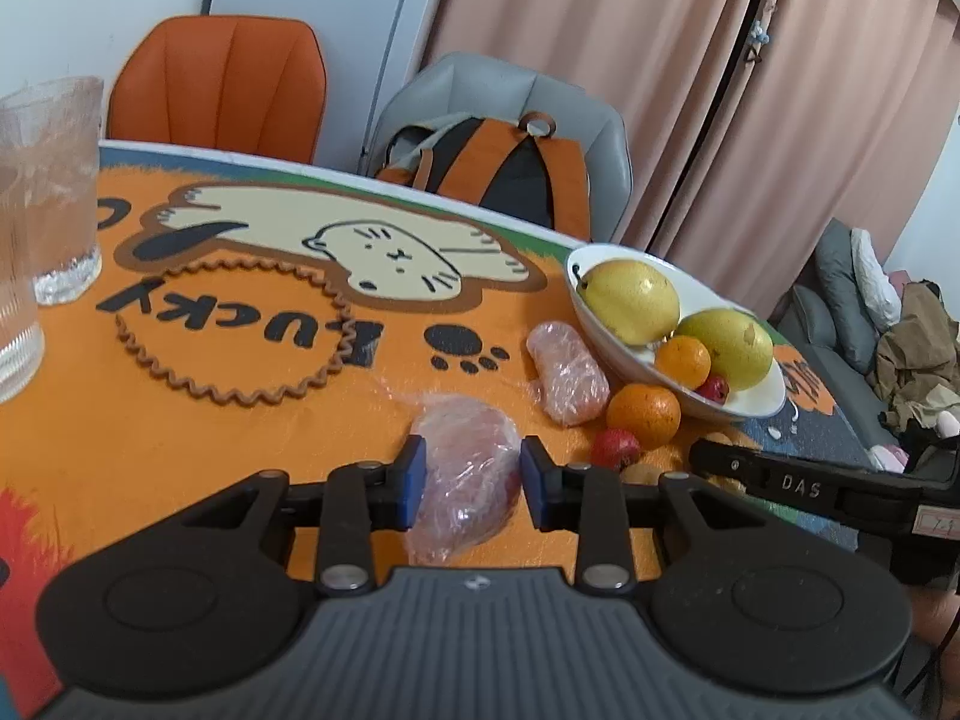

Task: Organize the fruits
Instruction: 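Close the left tool on the wrapped pink item while the right tool grasps a brown kiwi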

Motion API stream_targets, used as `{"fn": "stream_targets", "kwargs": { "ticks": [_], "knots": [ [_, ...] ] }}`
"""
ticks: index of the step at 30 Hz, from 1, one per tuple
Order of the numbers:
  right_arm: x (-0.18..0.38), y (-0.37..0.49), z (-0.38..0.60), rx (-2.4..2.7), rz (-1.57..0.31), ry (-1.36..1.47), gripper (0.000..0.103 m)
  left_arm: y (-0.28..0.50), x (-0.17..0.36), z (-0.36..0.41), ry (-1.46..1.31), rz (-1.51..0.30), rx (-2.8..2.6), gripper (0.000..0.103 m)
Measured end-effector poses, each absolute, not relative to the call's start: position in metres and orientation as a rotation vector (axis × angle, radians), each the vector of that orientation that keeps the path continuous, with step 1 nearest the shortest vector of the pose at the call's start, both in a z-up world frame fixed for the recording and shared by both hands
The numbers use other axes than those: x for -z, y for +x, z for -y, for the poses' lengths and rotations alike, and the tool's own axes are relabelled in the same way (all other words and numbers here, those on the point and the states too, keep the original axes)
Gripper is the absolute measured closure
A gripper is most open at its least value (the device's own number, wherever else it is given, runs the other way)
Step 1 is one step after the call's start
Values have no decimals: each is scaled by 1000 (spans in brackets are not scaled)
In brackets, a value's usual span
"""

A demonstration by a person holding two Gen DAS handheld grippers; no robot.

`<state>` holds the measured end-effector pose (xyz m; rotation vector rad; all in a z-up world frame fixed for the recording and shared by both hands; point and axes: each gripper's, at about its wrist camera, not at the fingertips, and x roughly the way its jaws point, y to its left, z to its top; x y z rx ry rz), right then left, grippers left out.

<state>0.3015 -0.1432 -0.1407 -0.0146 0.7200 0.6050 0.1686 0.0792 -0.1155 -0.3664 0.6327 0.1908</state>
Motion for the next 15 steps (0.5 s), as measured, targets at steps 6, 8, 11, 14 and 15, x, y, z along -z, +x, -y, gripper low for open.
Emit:
{"fn": "stream_targets", "kwargs": {
  "ticks": [6,8,11,14,15],
  "knots": [
    [137,292,146,-616,-707,-21,79,173,123,-78,-358,-678,-206,71],
    [135,290,146,-620,-705,-23,79,175,124,-78,-353,-675,-211,69],
    [132,287,149,-626,-697,-20,79,181,126,-74,-330,-687,-223,65],
    [128,285,151,-633,-686,-20,79,187,130,-71,-309,-697,-234,58],
    [127,284,152,-635,-682,-20,79,188,131,-69,-299,-691,-239,56]
  ]
}}
